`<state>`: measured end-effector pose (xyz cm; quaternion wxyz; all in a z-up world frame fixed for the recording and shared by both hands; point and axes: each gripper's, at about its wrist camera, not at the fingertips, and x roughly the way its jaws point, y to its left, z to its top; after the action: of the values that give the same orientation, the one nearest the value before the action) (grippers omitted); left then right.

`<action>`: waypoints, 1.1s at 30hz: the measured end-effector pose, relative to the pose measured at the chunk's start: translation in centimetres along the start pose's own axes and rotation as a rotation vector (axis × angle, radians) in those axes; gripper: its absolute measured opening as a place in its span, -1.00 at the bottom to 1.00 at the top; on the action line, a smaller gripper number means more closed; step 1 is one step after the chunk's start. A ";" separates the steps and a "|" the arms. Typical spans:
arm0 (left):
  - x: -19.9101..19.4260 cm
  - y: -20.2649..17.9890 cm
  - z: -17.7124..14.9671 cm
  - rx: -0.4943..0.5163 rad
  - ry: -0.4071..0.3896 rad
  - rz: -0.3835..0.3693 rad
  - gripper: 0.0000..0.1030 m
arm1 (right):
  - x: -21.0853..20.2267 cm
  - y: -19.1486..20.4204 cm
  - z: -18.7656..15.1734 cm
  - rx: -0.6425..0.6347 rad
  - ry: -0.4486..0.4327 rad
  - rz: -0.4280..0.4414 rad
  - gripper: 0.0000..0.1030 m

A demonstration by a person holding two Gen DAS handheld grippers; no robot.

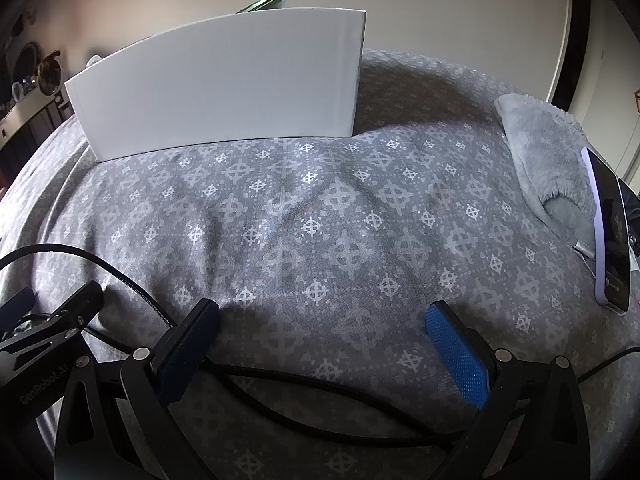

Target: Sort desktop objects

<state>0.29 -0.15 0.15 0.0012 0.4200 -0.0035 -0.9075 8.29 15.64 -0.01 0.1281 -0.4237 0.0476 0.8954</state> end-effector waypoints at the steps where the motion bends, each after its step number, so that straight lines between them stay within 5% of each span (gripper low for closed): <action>1: 0.0 0.0 0.0 0.000 0.000 0.000 0.99 | 0.1 -0.1 0.1 0.000 0.000 0.000 1.00; 33: 0.0 0.0 0.0 0.000 0.000 0.000 0.99 | 0.2 -0.1 0.2 0.001 -0.011 0.001 1.00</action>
<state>0.31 -0.15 0.19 0.0009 0.4201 -0.0035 -0.9075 8.04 15.80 0.00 0.1279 -0.4186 0.0478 0.8978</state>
